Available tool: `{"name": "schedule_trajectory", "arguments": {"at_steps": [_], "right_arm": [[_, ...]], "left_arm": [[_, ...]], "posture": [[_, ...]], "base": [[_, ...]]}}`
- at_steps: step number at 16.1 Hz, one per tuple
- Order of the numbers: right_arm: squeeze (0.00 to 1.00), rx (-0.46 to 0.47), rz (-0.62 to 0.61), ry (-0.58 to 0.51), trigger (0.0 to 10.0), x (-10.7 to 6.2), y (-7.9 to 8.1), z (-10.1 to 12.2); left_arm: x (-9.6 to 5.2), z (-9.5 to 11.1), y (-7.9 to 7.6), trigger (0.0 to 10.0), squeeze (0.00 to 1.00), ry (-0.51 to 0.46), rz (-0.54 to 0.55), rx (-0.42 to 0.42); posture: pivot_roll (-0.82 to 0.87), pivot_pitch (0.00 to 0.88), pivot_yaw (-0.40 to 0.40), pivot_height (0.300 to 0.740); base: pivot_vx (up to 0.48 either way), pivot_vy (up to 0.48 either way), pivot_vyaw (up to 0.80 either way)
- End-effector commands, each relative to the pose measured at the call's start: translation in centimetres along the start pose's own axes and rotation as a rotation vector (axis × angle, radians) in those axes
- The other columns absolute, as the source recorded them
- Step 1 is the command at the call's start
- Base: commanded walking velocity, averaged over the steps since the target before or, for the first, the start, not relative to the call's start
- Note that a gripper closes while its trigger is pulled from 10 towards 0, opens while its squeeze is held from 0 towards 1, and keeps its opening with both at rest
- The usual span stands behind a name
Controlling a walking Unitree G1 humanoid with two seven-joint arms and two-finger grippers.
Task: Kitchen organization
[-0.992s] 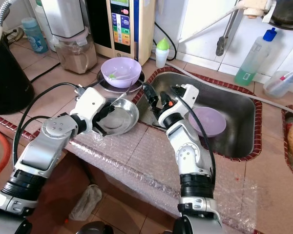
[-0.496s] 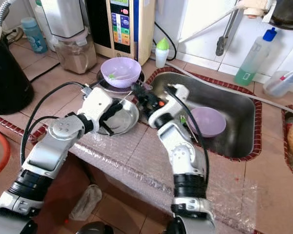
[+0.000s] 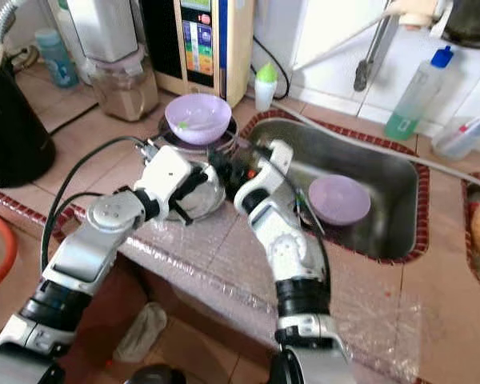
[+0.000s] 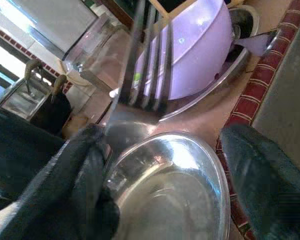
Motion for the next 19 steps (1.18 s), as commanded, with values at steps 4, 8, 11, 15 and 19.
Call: {"name": "schedule_trajectory", "arguments": {"at_steps": [4, 8, 11, 15, 19], "right_arm": [[0.0, 0.001, 0.025, -0.049, 0.0, 1.8, 2.6, 1.2], [0.0, 0.024, -0.025, -0.08, 0.0, 2.6, 3.1, 2.4], [0.0, 0.021, -0.05, -0.076, 0.0, 2.9, 3.3, 2.8], [0.0, 0.02, -0.087, -0.064, 0.0, 3.0, 2.9, 2.7], [0.0, -0.001, -0.118, -0.018, 0.0, 3.0, 2.6, 2.3]], "left_arm": [[0.0, 0.4, -0.4, 0.0, 0.0, -0.017, -0.013, 0.02], [0.0, 0.4, -0.5, 0.0, 0.0, -0.014, -0.015, 0.036], [0.1, 0.3, -0.5, 0.0, 0.0, -0.012, -0.011, 0.045], [0.1, 0.3, -0.4, 0.0, 0.0, -0.011, -0.005, 0.051], [0.2, 0.2, -0.3, 0.0, 0.0, -0.008, 0.0, 0.06]], "posture": [[0.08, 0.007, 0.003, 0.74], [0.08, 0.008, 0.001, 0.74], [0.08, 0.008, 0.001, 0.74], [0.08, 0.005, 0.0, 0.74], [0.07, 0.001, -0.001, 0.74]], "base": [[0.0, 0.0, 0.0], [0.0, 0.0, 0.0], [0.0, 0.0, 0.0], [0.0, 0.0, 0.0], [0.0, 0.0, 0.0]]}}
Point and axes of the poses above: a point about 5 cm out from each wrist's last joint towards the gripper, its own x axis pointing out of the wrist towards the gripper, its own z axis along the axis of the wrist's last joint, y = z × x, the point moved 2 cm from there along x, pointing out of the wrist towards the gripper, and after that the axes turned 7 degrees about x, right-handed, at the moved point
